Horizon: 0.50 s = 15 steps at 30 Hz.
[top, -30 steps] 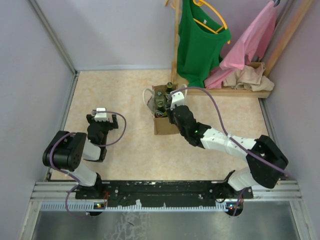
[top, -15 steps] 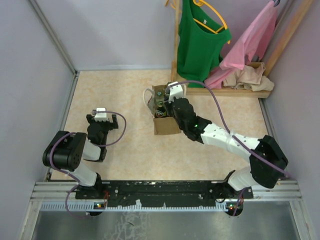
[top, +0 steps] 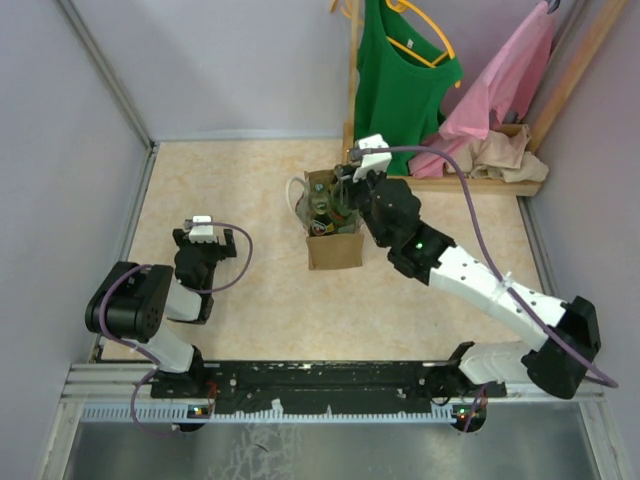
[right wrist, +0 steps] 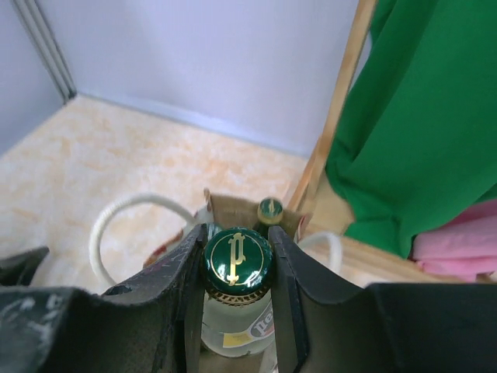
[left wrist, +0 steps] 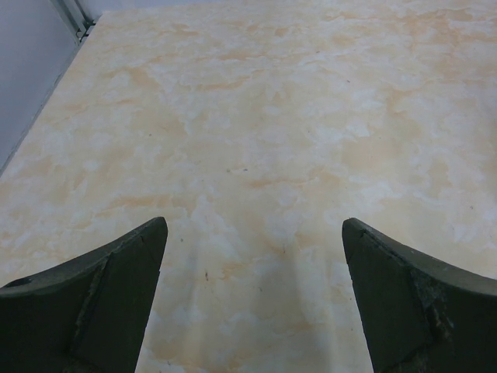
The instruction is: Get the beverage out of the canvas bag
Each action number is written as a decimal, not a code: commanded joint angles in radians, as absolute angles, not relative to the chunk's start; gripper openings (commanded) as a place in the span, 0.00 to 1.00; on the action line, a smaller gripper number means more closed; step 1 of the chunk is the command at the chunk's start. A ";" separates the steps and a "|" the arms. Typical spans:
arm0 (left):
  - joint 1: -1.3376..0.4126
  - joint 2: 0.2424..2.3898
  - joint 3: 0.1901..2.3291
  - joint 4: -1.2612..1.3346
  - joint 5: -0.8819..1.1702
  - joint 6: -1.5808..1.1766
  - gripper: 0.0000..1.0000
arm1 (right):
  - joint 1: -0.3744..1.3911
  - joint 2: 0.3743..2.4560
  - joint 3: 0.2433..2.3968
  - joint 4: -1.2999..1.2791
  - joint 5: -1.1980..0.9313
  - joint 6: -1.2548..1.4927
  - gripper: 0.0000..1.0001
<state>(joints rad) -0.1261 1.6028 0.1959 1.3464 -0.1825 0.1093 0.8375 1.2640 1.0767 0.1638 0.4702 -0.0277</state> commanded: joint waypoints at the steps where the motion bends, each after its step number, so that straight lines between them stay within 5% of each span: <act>1: -0.119 1.603 0.209 1.363 -0.173 0.101 1.00 | 0.843 1.139 1.218 0.380 0.510 -0.126 0.00; 15: -0.118 1.603 0.209 1.364 -0.173 0.102 1.00 | 0.755 1.058 1.257 0.449 0.862 -0.381 0.00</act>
<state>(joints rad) -0.1261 1.6028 0.1959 1.3464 -0.1825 0.1093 0.8185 1.1358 1.1488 0.2840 0.7303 -0.3061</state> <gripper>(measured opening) 0.998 0.331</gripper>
